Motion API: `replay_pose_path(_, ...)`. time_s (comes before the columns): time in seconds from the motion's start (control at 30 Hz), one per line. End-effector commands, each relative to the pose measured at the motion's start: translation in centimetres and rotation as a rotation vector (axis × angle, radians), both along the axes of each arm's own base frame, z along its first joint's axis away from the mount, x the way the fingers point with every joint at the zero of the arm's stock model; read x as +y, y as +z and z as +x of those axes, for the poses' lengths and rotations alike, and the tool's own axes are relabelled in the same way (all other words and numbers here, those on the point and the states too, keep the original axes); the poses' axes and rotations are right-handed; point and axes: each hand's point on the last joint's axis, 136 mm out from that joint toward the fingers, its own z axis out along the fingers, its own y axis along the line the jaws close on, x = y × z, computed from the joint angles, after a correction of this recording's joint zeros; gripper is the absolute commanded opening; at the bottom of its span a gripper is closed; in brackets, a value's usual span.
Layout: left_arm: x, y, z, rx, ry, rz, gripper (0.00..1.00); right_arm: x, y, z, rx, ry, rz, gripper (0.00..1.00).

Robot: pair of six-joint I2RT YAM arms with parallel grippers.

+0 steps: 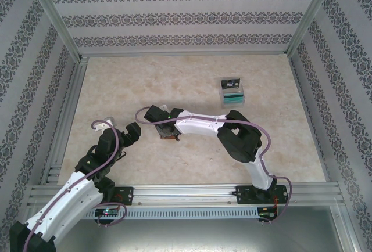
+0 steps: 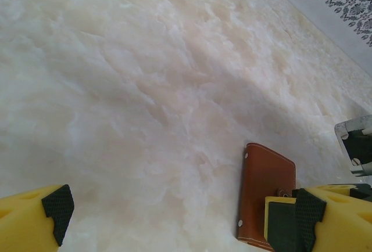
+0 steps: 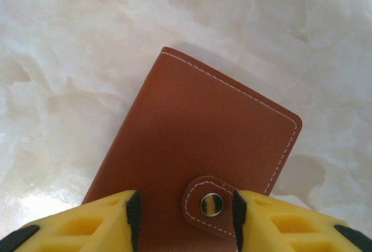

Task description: Take the credit cards out of the card holder

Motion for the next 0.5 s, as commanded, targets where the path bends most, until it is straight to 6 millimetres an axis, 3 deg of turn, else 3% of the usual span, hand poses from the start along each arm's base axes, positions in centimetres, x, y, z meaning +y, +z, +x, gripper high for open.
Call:
replay_pose_path(0.0,-0.2,-0.6,-0.3,0.014,-0.009,-0.001,0.99,-1.0,1.2,0.4,-0.007,-0.029,0.006,0.47)
replay_pose_path(0.3,-0.2,-0.6,-0.3,0.015,-0.011,0.003,0.99,-2.0,-1.3,0.5,0.048,-0.057,-0.001,0.44)
replay_pose_path(0.47,-0.2,-0.6,-0.3,0.016,-0.014,0.007,0.99,-1.9,-2.2,0.3,0.076,-0.062,0.012,0.37)
